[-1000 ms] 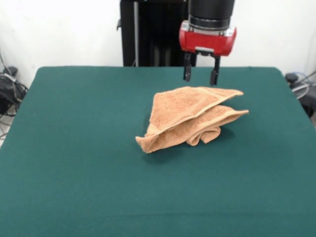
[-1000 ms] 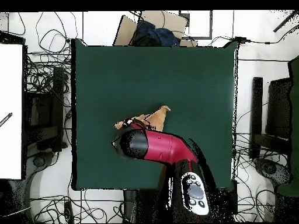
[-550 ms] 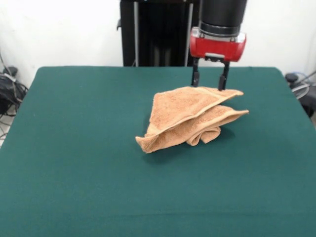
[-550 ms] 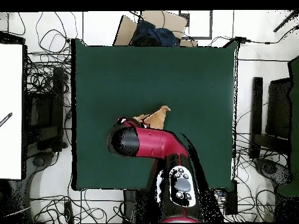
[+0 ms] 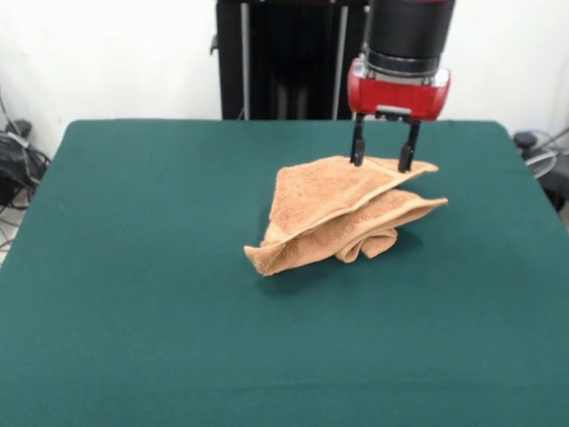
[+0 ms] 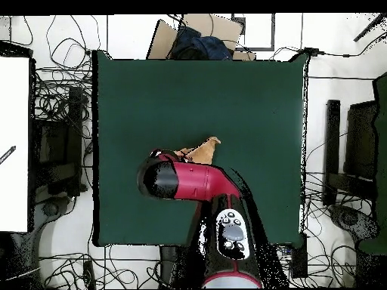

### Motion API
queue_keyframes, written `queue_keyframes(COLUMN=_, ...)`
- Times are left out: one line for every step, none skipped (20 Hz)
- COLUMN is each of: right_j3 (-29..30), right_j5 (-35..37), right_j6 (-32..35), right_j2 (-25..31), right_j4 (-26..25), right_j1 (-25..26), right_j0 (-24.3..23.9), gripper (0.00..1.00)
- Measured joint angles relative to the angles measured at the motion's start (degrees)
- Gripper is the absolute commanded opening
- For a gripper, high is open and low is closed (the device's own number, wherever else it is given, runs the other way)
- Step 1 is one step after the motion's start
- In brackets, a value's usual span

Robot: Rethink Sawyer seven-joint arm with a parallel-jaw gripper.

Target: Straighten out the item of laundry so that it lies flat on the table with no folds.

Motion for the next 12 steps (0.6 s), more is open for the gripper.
queue_keyframes(right_j3=-0.09, right_j5=0.0, right_j6=0.0, right_j2=0.0, right_j4=0.0, right_j1=0.61, right_j0=-0.52, gripper=1.0)
queue_keyframes(right_j3=-0.22, right_j5=-0.01, right_j6=0.0, right_j2=-0.02, right_j4=0.0, right_j1=1.33, right_j0=-1.05, gripper=1.0)
queue_keyframes(right_j3=-0.3, right_j5=-0.01, right_j6=0.0, right_j2=-0.01, right_j4=0.0, right_j1=1.65, right_j0=-1.24, gripper=1.0)
queue_keyframes(right_j3=-0.37, right_j5=-0.01, right_j6=0.0, right_j2=0.0, right_j4=0.0, right_j1=1.96, right_j0=-1.44, gripper=1.0)
queue_keyframes(right_j3=-0.67, right_j5=0.0, right_j6=0.0, right_j2=0.0, right_j4=-0.01, right_j1=2.93, right_j0=-2.01, gripper=1.0)
queue_keyframes(right_j3=-1.0, right_j5=-0.06, right_j6=0.0, right_j2=0.02, right_j4=-0.02, right_j1=3.87, right_j0=-2.54, gripper=1.0)
queue_keyframes(right_j3=-1.21, right_j5=-0.15, right_j6=0.0, right_j2=0.02, right_j4=-0.08, right_j1=4.43, right_j0=-2.87, gripper=1.0)
queue_keyframes(right_j3=-1.42, right_j5=-0.24, right_j6=0.0, right_j2=0.03, right_j4=-0.13, right_j1=5.0, right_j0=-3.2, gripper=1.0)
queue_keyframes(right_j3=-1.64, right_j5=-0.36, right_j6=0.0, right_j2=0.02, right_j4=-0.26, right_j1=5.62, right_j0=-3.54, gripper=1.0)
queue_keyframes(right_j3=-2.06, right_j5=-0.74, right_j6=0.0, right_j2=0.03, right_j4=-0.68, right_j1=7.04, right_j0=-4.22, gripper=1.0)
queue_keyframes(right_j3=-2.17, right_j5=-0.89, right_j6=0.0, right_j2=0.04, right_j4=-0.9, right_j1=7.54, right_j0=-4.42, gripper=1.0)
queue_keyframes(right_j3=-2.24, right_j5=-1.0, right_j6=0.0, right_j2=0.04, right_j4=-1.08, right_j1=7.88, right_j0=-4.54, gripper=1.0)
